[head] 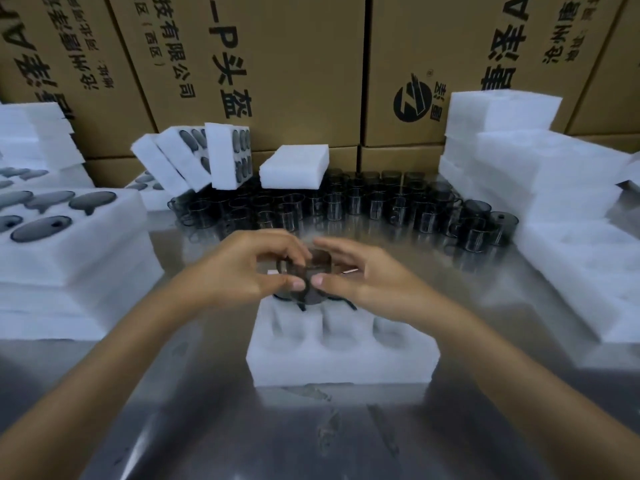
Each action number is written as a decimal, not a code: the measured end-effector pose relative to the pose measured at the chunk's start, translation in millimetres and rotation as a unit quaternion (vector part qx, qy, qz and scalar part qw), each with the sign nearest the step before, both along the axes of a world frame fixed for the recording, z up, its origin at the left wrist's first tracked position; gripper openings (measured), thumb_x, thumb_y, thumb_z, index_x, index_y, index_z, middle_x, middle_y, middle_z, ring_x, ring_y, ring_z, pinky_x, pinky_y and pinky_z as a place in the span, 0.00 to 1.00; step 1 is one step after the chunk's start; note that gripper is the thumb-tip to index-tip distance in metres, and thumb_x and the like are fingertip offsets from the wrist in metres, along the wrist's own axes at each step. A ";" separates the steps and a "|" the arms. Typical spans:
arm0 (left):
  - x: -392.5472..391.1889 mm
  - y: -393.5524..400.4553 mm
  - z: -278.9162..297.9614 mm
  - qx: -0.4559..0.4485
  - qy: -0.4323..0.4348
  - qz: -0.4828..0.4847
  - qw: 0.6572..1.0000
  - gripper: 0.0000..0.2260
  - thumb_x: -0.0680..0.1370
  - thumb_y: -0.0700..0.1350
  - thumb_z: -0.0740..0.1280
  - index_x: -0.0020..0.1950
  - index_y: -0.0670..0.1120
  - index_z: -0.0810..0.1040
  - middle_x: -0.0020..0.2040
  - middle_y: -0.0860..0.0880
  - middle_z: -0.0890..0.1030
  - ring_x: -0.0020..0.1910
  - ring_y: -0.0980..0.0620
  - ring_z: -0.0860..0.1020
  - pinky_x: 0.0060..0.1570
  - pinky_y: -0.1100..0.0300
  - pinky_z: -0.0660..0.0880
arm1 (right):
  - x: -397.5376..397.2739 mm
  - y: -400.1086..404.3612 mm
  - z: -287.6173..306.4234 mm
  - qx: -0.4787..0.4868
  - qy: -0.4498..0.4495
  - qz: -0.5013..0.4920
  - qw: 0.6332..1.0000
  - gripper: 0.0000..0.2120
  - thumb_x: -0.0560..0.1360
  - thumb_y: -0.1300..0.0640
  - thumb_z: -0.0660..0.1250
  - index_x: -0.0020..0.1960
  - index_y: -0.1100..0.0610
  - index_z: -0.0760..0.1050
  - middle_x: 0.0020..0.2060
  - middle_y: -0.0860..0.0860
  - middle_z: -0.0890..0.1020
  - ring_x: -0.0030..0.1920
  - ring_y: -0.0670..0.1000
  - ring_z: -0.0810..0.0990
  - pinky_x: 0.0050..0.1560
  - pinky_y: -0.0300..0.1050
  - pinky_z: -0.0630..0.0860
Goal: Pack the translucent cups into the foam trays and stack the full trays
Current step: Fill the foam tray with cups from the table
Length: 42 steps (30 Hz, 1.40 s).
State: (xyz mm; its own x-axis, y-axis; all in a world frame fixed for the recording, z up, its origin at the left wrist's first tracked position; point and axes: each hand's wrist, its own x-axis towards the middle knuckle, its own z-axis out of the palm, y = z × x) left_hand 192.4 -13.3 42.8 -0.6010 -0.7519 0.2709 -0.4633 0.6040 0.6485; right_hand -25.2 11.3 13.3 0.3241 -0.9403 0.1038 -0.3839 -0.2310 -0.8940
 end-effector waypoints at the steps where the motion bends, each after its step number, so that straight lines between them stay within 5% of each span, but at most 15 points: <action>1: 3.8 5.1 -1.6 0.014 0.006 0.005 1.000 0.08 0.70 0.38 0.77 0.47 0.45 0.84 0.54 0.56 0.82 0.57 0.58 0.80 0.59 0.68 0.74 | 5.4 2.9 0.1 0.001 0.009 0.001 1.000 0.31 0.75 0.53 0.74 0.75 0.49 0.68 0.65 0.43 0.77 0.57 0.35 0.77 0.55 0.25 0.73; 7: 33.8 25.2 -19.9 0.128 0.138 0.008 0.982 0.06 0.70 0.39 0.74 0.46 0.42 0.84 0.56 0.49 0.84 0.57 0.52 0.82 0.55 0.66 0.76 | 25.0 15.9 -8.1 0.011 0.033 0.011 0.999 0.28 0.69 0.49 0.79 0.67 0.43 0.76 0.44 0.40 0.78 0.41 0.39 0.77 0.48 0.34 0.75; 15: 29.8 25.4 -41.9 0.121 0.196 0.046 0.972 0.09 0.75 0.42 0.68 0.48 0.36 0.83 0.54 0.46 0.85 0.55 0.50 0.83 0.56 0.65 0.76 | 45.5 27.0 -21.3 -0.069 0.103 -0.006 0.992 0.23 0.65 0.44 0.80 0.54 0.46 0.73 0.45 0.40 0.75 0.45 0.40 0.74 0.44 0.32 0.72; 18: 22.4 26.1 -49.0 0.119 0.179 0.063 0.975 0.12 0.74 0.44 0.70 0.55 0.40 0.82 0.58 0.49 0.83 0.60 0.55 0.80 0.61 0.63 0.75 | 42.5 31.7 -29.4 -0.073 0.098 -0.001 0.992 0.23 0.65 0.45 0.80 0.53 0.48 0.72 0.47 0.40 0.76 0.51 0.40 0.74 0.48 0.32 0.71; 23: 26.0 16.3 -67.4 0.147 0.114 0.113 0.976 0.25 0.71 0.58 0.72 0.67 0.60 0.72 0.68 0.66 0.72 0.69 0.71 0.66 0.72 0.61 0.64 | 36.6 31.5 -32.4 -0.091 0.100 -0.019 0.991 0.18 0.69 0.38 0.72 0.51 0.47 0.75 0.51 0.39 0.76 0.60 0.42 0.69 0.60 0.39 0.67; 27: 27.7 9.3 -86.8 0.223 0.120 0.146 0.956 0.40 0.65 0.68 0.73 0.74 0.67 0.61 0.73 0.70 0.62 0.70 0.71 0.61 0.69 0.63 0.61 | 33.2 26.1 -33.7 -0.144 0.174 -0.038 0.973 0.10 0.76 0.42 0.68 0.54 0.44 0.77 0.59 0.38 0.73 0.64 0.42 0.63 0.63 0.43 0.56; 30: 24.3 10.4 -101.0 0.275 0.172 0.136 0.936 0.48 0.64 0.65 0.76 0.78 0.62 0.55 0.65 0.78 0.66 0.61 0.79 0.67 0.60 0.71 0.66 | 31.3 21.4 -37.8 -0.137 0.240 -0.022 0.961 0.18 0.76 0.38 0.67 0.64 0.40 0.73 0.70 0.39 0.66 0.72 0.41 0.54 0.66 0.43 0.50; 36: 15.8 15.0 -99.8 0.285 0.184 0.112 0.934 0.26 0.69 0.60 0.74 0.59 0.81 0.66 0.57 0.80 0.73 0.59 0.78 0.71 0.50 0.79 0.70 | 30.7 13.7 -36.9 -0.124 0.270 -0.016 0.955 0.28 0.73 0.34 0.67 0.70 0.39 0.67 0.73 0.38 0.63 0.73 0.37 0.50 0.66 0.41 0.45; 39: 24.6 9.3 -96.7 0.290 0.200 0.139 0.926 0.38 0.68 0.61 0.76 0.74 0.66 0.63 0.66 0.71 0.71 0.65 0.68 0.72 0.65 0.64 0.69 | 22.3 12.1 -33.4 -0.103 0.229 -0.009 0.968 0.31 0.71 0.32 0.68 0.71 0.38 0.66 0.70 0.34 0.64 0.73 0.36 0.51 0.68 0.43 0.47; 42: 35.8 -17.8 -82.5 0.244 0.166 0.216 0.931 0.26 0.74 0.60 0.70 0.72 0.59 0.70 0.68 0.59 0.74 0.65 0.56 0.75 0.65 0.59 0.70 | -0.5 -2.7 -26.6 -0.070 0.150 -0.080 0.983 0.29 0.72 0.29 0.63 0.71 0.35 0.65 0.73 0.38 0.63 0.76 0.39 0.50 0.74 0.49 0.51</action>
